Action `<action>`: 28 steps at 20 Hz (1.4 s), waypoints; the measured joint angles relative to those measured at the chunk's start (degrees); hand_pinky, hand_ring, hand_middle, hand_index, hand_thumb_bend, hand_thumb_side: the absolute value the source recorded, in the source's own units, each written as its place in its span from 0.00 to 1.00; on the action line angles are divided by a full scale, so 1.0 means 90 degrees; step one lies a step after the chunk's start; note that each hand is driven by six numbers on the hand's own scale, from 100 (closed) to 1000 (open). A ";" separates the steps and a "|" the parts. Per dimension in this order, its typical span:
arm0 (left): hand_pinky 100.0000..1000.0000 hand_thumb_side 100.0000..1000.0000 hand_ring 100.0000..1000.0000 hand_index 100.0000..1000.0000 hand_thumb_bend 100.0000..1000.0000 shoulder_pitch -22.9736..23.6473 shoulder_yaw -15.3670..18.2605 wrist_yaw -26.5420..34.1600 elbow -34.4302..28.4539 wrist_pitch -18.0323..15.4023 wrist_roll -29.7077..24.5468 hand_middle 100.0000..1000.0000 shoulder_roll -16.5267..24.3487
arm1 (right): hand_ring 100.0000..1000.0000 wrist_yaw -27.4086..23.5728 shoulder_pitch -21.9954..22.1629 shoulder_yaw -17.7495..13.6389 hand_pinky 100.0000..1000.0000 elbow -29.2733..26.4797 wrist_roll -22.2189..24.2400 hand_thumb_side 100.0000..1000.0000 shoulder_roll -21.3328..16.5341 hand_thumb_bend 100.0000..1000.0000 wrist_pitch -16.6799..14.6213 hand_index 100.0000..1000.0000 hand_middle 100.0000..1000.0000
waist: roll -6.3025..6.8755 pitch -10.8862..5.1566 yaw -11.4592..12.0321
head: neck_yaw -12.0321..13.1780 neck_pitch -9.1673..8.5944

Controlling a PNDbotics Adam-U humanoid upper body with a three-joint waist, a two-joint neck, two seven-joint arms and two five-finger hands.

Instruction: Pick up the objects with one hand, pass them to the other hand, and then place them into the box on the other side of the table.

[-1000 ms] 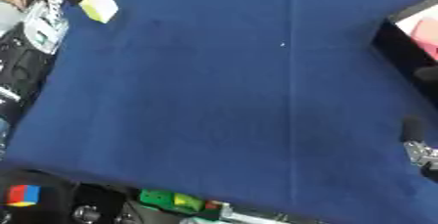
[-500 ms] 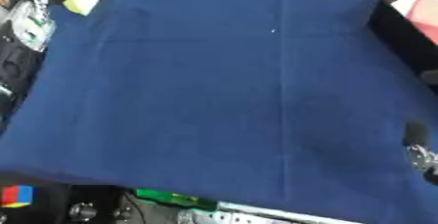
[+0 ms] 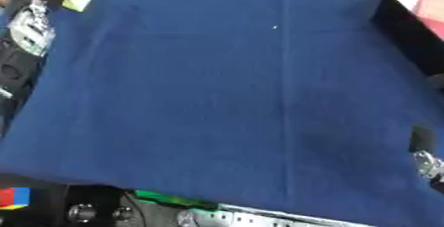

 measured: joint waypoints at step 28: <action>0.84 0.77 0.78 0.93 0.45 -0.0129 -0.0204 -0.1089 -0.0241 -0.0483 0.0406 0.81 -0.0331 | 0.92 0.0006 0.0053 0.0002 0.90 0.0000 0.0027 0.20 0.0006 0.00 0.0039 1.00 0.66 | -0.0031 -0.0024 -0.0027 | -0.0020 -0.0404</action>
